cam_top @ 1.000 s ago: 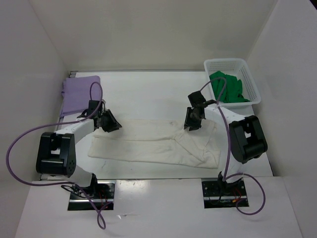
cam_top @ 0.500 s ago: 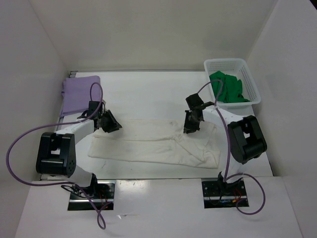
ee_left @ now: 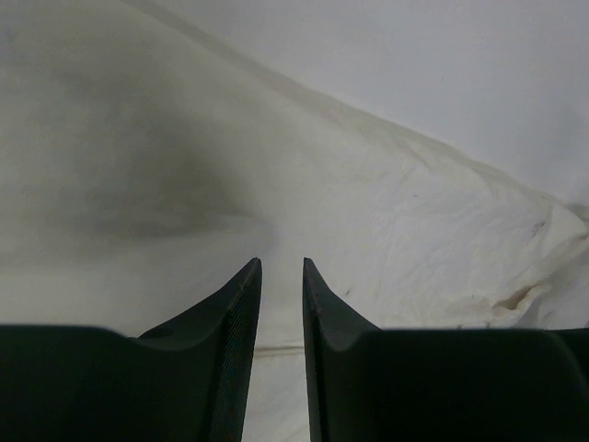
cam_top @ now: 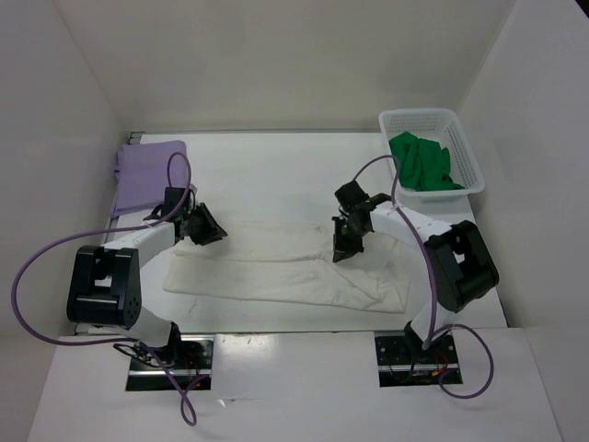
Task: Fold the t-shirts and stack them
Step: Fold the other side of the tshirt into a rectangle
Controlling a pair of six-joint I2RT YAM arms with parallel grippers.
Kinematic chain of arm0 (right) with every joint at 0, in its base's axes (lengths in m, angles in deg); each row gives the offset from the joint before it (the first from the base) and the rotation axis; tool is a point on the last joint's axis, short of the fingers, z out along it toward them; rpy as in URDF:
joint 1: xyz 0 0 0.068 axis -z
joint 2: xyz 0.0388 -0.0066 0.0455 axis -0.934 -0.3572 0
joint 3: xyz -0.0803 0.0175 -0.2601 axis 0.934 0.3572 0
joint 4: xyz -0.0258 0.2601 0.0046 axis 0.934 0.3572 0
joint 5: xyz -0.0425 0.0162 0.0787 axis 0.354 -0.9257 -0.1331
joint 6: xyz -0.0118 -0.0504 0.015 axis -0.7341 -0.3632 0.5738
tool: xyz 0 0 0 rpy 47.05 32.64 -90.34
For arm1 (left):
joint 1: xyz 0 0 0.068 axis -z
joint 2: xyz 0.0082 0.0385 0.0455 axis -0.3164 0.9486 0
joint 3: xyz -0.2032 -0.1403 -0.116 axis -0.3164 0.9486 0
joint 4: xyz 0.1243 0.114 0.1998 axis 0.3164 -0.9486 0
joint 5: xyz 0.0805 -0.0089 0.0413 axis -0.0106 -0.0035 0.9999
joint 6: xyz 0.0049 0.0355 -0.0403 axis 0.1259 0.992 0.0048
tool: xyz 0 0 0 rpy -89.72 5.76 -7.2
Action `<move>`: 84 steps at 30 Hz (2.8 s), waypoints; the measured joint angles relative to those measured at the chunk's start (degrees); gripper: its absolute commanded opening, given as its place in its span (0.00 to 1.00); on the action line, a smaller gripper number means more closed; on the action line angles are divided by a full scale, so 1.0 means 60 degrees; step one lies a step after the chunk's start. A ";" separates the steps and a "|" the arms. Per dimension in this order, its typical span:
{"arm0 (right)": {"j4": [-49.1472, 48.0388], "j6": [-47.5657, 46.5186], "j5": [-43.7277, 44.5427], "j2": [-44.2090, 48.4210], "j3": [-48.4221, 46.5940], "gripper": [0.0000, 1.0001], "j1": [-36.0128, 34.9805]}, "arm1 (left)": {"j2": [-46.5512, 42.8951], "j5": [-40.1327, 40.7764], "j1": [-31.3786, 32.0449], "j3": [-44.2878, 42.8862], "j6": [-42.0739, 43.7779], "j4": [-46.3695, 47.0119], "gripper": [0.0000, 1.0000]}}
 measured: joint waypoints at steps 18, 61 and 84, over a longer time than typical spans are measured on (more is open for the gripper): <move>0.0688 0.0339 0.0124 0.0725 -0.0364 0.33 -0.0470 | 0.0000 -0.0120 0.0000 -0.0007 0.0004 0.0084 0.31; 0.0055 -0.0266 0.2444 -0.0962 -0.0947 0.19 0.0015 | 0.0131 -0.0240 0.0000 -0.0004 -0.0022 0.0240 0.31; 0.0688 -0.0273 -0.0244 0.0102 -0.0397 0.03 -0.0120 | 0.0127 -0.0240 0.0000 0.0029 -0.0222 0.0310 0.31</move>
